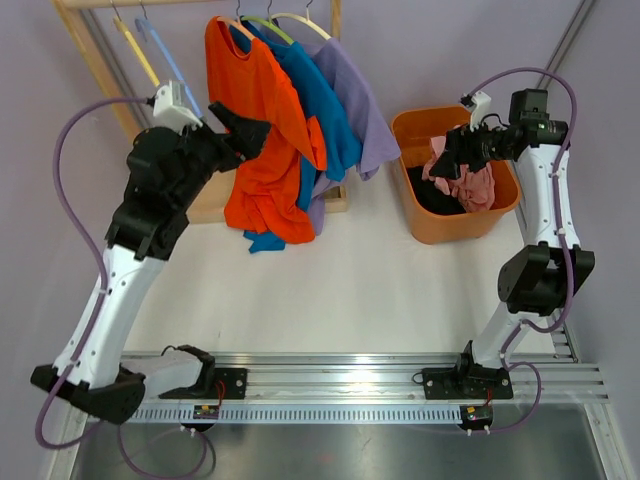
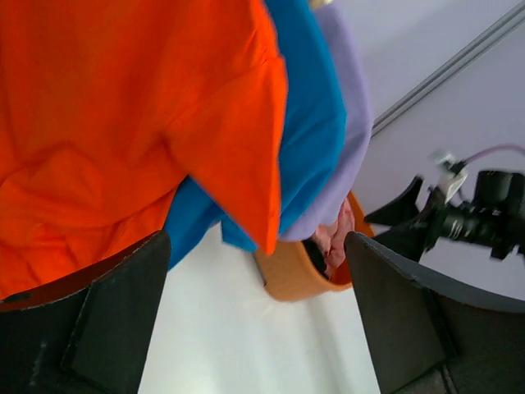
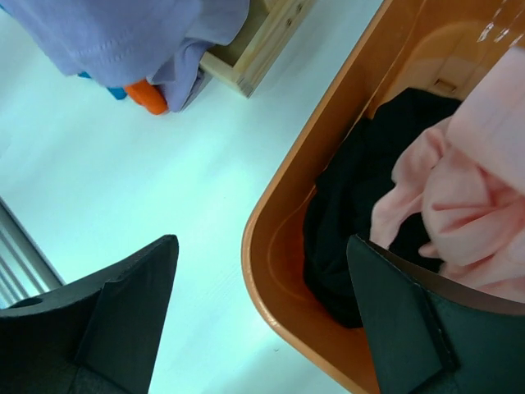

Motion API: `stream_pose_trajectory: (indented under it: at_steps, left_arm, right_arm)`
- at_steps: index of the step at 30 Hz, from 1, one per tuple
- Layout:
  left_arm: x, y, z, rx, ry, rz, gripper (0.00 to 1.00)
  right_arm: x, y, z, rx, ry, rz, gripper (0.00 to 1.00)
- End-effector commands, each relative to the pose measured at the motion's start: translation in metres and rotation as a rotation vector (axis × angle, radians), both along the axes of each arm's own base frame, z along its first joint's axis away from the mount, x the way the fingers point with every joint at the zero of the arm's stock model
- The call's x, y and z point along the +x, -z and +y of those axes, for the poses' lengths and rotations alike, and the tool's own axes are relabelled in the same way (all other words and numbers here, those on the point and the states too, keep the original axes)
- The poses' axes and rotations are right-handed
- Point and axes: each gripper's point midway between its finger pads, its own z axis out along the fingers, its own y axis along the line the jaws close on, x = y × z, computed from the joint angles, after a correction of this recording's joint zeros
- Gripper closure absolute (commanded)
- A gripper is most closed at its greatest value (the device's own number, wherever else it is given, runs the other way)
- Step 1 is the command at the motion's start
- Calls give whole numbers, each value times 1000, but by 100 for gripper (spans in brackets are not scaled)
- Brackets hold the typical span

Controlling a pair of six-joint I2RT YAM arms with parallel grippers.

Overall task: Remove the t-shirt from the hanger
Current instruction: Pick up the hanger from the clothesline.

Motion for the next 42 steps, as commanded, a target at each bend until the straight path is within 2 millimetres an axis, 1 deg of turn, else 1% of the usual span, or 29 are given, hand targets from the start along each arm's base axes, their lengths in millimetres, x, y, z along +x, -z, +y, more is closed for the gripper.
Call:
stream_pose_trajectory:
  at_steps: [1, 2, 3, 4, 5, 6, 7, 8, 9, 10, 11, 12, 13, 16, 17, 18, 20, 23, 24, 26, 27, 30, 33, 35, 37, 38, 39, 41, 42]
  left_arm:
    - [23, -60, -7, -75, -83, -108, 12]
    - [33, -63, -4, -73, -132, -106, 13]
    - [54, -49, -11, -49, -153, -67, 16]
    - [55, -73, -8, -73, -177, -102, 17]
    - [64, -72, -6, -71, -217, -92, 18]
    - [83, -64, -12, -48, -234, -74, 20]
    - [88, -67, -12, -47, -256, -78, 21]
    - [92, -82, -7, -66, -291, -106, 22]
    - [98, -85, -6, -52, -309, -115, 24]
    - [115, -73, -12, -29, -329, -91, 25]
    - [120, -74, -7, -23, -364, -88, 25]
    - [120, -86, -3, -25, -388, -112, 25]
    - [132, -78, -6, -4, -402, -102, 25]
    - [143, -81, -2, 18, -448, -124, 26]
    - [153, -72, -5, 36, -457, -115, 26]
    - [155, -75, -5, 37, -460, -120, 27]
    - [166, -62, -6, 62, -474, -97, 27]
    - [175, -59, -5, 60, -487, -101, 27]
    - [180, -55, -6, 66, -490, -98, 28]
    - [186, -55, -6, 57, -486, -108, 32]
    - [193, -49, -7, 64, -488, -100, 34]
    - [200, -44, -7, 66, -489, -86, 35]
    - [209, -35, -7, 72, -487, -75, 43]
    - [211, -34, -6, 77, -485, -76, 53]
    - [209, -38, -4, 73, -486, -87, 60]
    - [205, -44, -2, 71, -488, -99, 70]
    - [205, -42, -1, 77, -489, -96, 74]
    - [196, -58, 6, 54, -500, -131, 89]
    - [193, -61, 9, 52, -503, -140, 94]
  right_arm:
    - [-16, -27, 14, 63, -30, -81, 9]
    - [-18, -27, 15, 72, -32, -78, 9]
    - [-21, -23, 18, 87, -39, -72, 9]
    - [-25, -27, 19, 90, -41, -85, 9]
    - [-26, -26, 19, 96, -37, -80, 9]
    - [-28, -23, 20, 101, -41, -79, 9]
    - [-29, -22, 21, 104, -40, -79, 9]
    - [-33, -25, 21, 104, -41, -88, 9]
    - [-35, -24, 22, 109, -43, -88, 9]
    - [-36, -19, 23, 110, -42, -80, 9]
    - [-39, -21, 23, 110, -44, -86, 9]
    - [-40, -17, 23, 110, -42, -80, 9]
    - [-41, -19, 23, 110, -44, -89, 9]
    - [-45, -19, 24, 111, -45, -93, 9]
    - [-46, -20, 25, 115, -45, -95, 9]
    - [-46, -21, 25, 119, -47, -98, 9]
    - [-47, -24, 26, 123, -47, -104, 9]
    - [-48, -27, 27, 128, -45, -113, 9]
    - [-48, -28, 27, 130, -45, -117, 8]
    - [-51, -31, 28, 132, -45, -121, 9]
    - [-51, -30, 28, 134, -46, -120, 9]
    - [-53, -30, 28, 134, -43, -123, 8]
    - [-55, -30, 28, 134, -41, -125, 8]
    - [-57, -31, 28, 131, -39, -131, 8]
    - [-58, -32, 27, 128, -38, -136, 8]
    - [-59, -32, 27, 126, -40, -140, 8]
    - [-59, -32, 28, 127, -40, -137, 8]
    - [-60, -32, 29, 130, -42, -138, 8]
    - [-61, -33, 28, 130, -42, -141, 8]
